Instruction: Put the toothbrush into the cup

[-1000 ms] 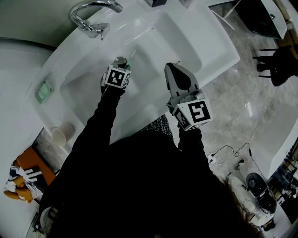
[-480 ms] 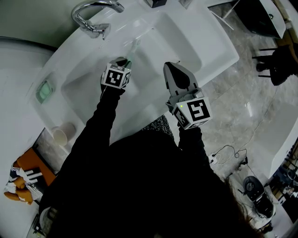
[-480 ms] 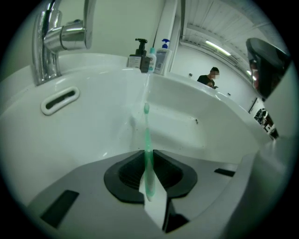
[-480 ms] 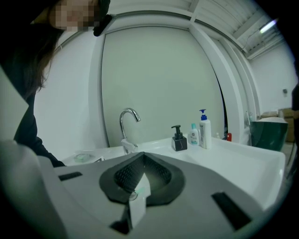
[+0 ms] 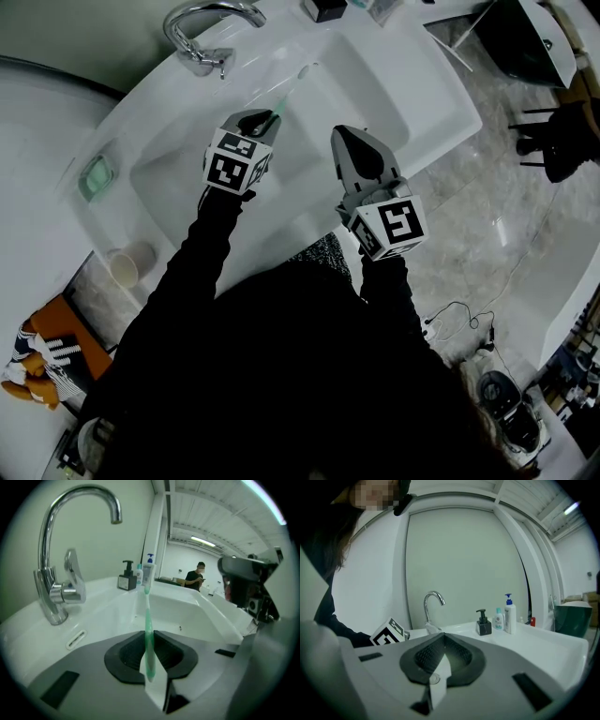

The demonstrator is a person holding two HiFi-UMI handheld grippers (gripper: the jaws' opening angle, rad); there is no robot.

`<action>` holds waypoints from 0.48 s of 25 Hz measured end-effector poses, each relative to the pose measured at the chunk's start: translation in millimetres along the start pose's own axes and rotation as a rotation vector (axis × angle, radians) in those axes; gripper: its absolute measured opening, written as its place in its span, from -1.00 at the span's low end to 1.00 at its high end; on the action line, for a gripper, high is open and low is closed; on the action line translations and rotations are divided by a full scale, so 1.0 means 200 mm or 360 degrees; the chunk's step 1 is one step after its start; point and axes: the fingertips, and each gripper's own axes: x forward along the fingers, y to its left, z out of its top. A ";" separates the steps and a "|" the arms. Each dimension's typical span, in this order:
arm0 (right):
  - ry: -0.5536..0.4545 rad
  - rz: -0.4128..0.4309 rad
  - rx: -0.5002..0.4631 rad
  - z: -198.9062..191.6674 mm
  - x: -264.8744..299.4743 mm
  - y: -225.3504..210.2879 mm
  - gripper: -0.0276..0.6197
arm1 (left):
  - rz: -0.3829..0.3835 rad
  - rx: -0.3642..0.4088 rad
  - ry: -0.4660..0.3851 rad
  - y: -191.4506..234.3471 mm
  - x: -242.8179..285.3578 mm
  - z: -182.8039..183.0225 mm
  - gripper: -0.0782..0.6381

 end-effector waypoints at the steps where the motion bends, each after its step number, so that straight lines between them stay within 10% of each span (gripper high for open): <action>1: -0.0004 0.0004 -0.0004 0.00 0.00 0.01 -0.90 | -0.0010 0.0013 -0.0042 -0.02 -0.03 0.05 -0.61; 12: -0.0064 0.0016 -0.0053 0.09 -0.04 0.06 -0.90 | -0.0085 0.0166 -0.0314 -0.23 -0.34 0.31 -0.61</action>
